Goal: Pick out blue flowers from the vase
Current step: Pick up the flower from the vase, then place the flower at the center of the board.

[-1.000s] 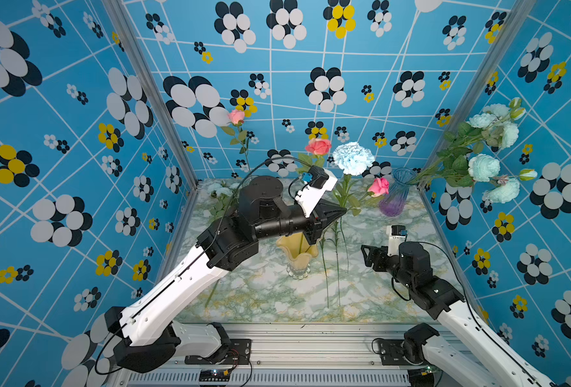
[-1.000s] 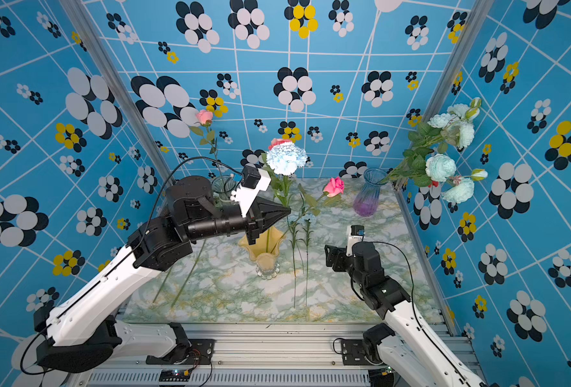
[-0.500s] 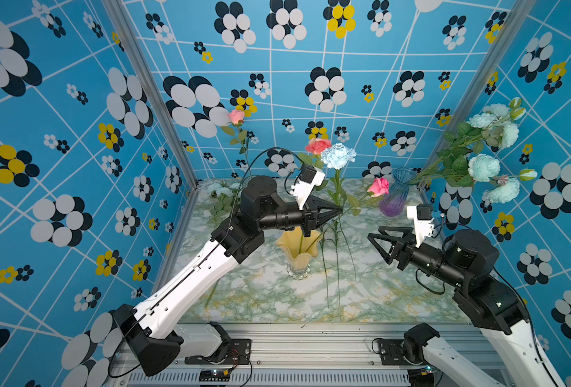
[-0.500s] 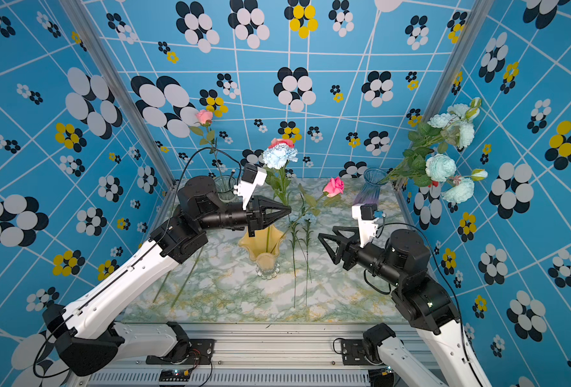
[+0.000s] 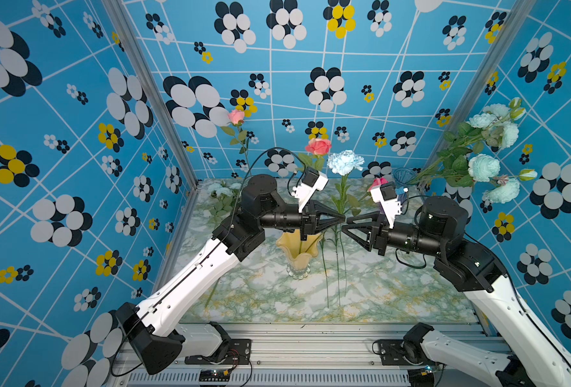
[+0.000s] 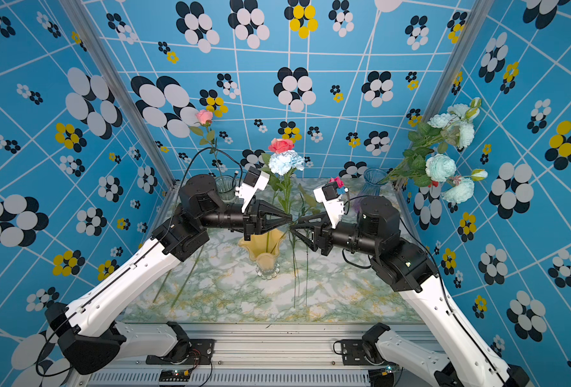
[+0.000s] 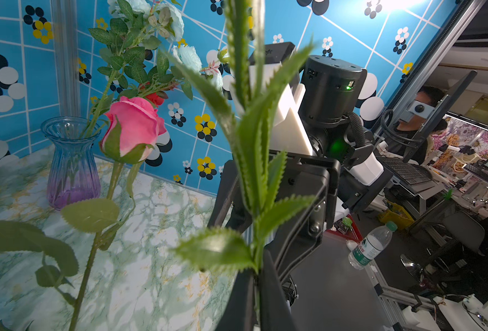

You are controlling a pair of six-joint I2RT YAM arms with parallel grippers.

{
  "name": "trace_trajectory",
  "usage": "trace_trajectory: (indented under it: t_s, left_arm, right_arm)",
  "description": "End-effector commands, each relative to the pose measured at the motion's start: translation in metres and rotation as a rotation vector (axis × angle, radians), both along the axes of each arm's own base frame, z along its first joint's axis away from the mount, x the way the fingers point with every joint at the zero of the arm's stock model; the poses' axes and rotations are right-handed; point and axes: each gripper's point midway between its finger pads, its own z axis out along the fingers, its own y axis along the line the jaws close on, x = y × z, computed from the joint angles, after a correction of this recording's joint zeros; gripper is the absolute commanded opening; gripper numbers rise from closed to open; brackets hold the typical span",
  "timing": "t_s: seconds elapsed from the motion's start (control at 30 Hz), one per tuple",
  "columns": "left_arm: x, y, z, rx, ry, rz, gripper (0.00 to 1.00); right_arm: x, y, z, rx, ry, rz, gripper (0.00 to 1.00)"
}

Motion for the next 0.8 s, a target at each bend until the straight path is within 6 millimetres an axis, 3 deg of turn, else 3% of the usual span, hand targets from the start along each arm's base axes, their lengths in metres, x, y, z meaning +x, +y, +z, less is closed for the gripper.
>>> trace_trajectory:
  t_s: [0.0, 0.77]
  left_arm:
    - [-0.002, 0.002, 0.006, -0.010, -0.003, -0.026, 0.00]
    - [0.003, 0.005, 0.007, -0.037, 0.015, -0.029, 0.00]
  right_arm:
    - [-0.004, 0.003, 0.016, 0.016, -0.053, 0.015, 0.43]
    - [-0.005, 0.017, 0.025, 0.097, -0.070, 0.041, 0.29]
